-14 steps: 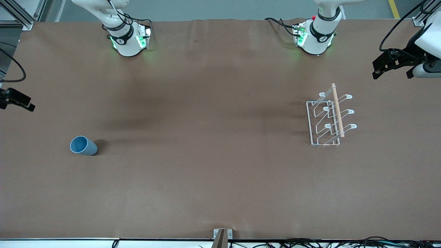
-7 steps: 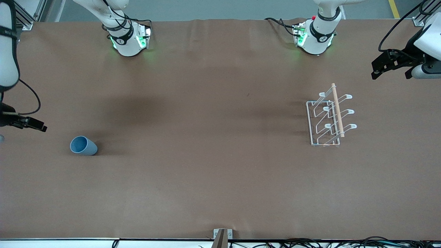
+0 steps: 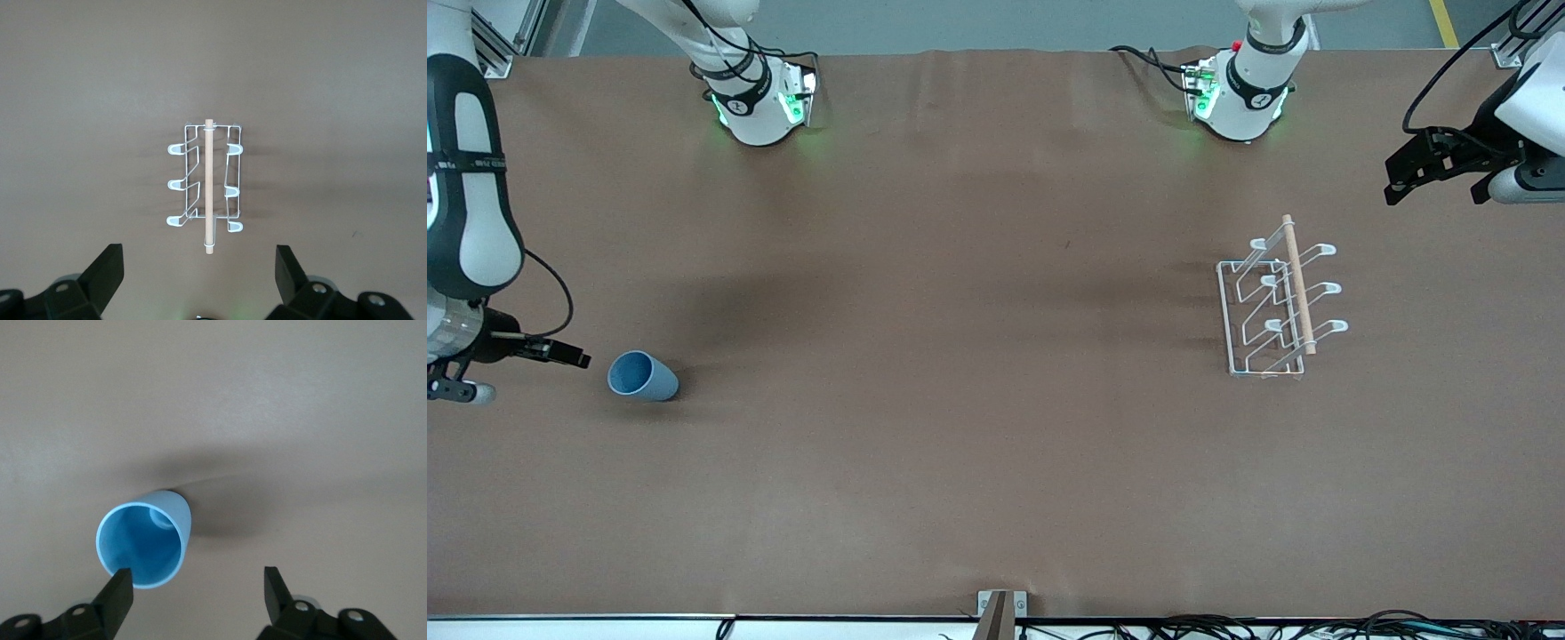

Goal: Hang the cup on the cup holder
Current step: 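Reach the right gripper down to the blue cup and grasp it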

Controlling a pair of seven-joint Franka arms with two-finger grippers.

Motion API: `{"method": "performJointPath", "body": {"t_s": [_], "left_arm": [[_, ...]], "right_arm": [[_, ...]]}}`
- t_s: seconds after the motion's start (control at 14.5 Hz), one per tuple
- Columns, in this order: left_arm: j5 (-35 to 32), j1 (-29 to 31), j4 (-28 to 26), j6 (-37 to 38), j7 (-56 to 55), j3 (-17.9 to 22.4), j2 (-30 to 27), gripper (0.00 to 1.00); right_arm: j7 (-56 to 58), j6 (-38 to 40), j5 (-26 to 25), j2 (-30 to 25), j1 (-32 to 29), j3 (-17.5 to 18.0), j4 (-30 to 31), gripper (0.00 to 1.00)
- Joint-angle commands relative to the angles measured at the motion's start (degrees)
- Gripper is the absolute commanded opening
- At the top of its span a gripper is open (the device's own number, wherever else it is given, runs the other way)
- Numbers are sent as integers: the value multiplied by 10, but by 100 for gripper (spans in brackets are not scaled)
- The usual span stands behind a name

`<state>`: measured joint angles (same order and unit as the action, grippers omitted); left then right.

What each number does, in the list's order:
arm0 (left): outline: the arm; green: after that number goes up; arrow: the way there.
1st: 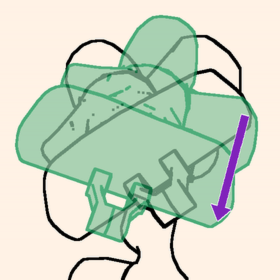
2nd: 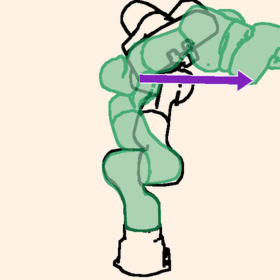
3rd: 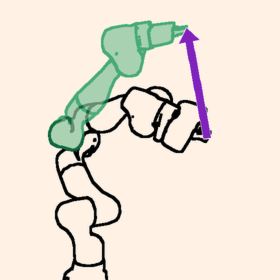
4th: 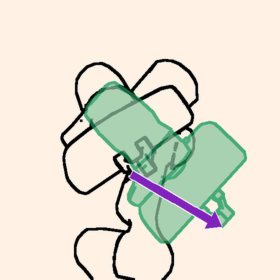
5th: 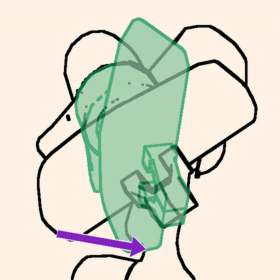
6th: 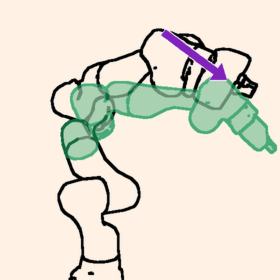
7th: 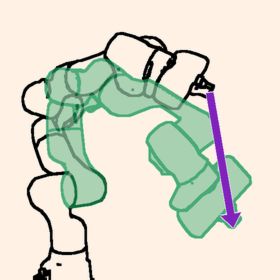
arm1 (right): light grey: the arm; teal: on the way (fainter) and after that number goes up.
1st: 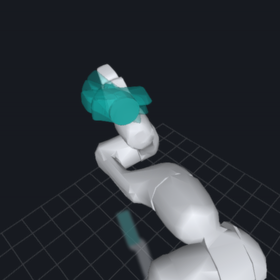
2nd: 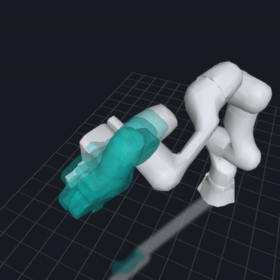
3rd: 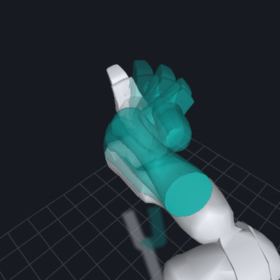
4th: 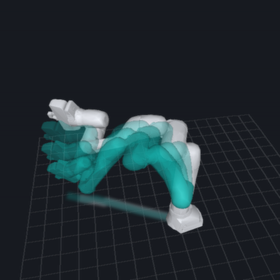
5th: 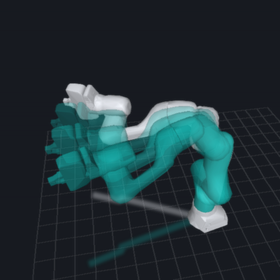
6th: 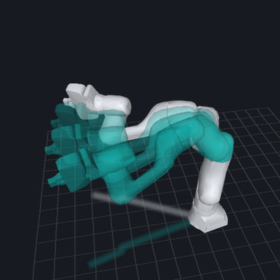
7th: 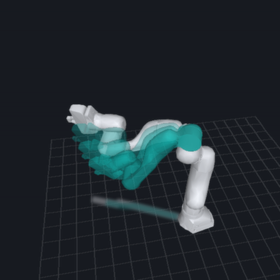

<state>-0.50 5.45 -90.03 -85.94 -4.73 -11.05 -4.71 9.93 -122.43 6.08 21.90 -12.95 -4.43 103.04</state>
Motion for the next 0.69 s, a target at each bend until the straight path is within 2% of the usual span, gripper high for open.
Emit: {"method": "performJointPath", "body": {"t_s": [0.0, 0.14, 0.41, 0.48, 0.62], "left_arm": [[7, 4, 9, 9, 6, -1, 3, 100], [8, 4, 9, 9, 7, -1, 3, 100], [12, 4, 11, 8, 8, -1, 8, 100], [16, 4, 15, 8, 8, -1, 8, 100], [16, 3, 15, 9, 7, -1, 8, 100]], "right_arm": [[9, -64, 11, -3, 5, 5, 44, 84], [9, -100, 11, 4, 10, 5, 64, 83], [9, -115, 11, 32, 12, 5, 64, 76], [9, -117, 11, 39, 13, 5, 63, 73], [9, -135, 11, 49, 14, 5, 64, 60]]}}
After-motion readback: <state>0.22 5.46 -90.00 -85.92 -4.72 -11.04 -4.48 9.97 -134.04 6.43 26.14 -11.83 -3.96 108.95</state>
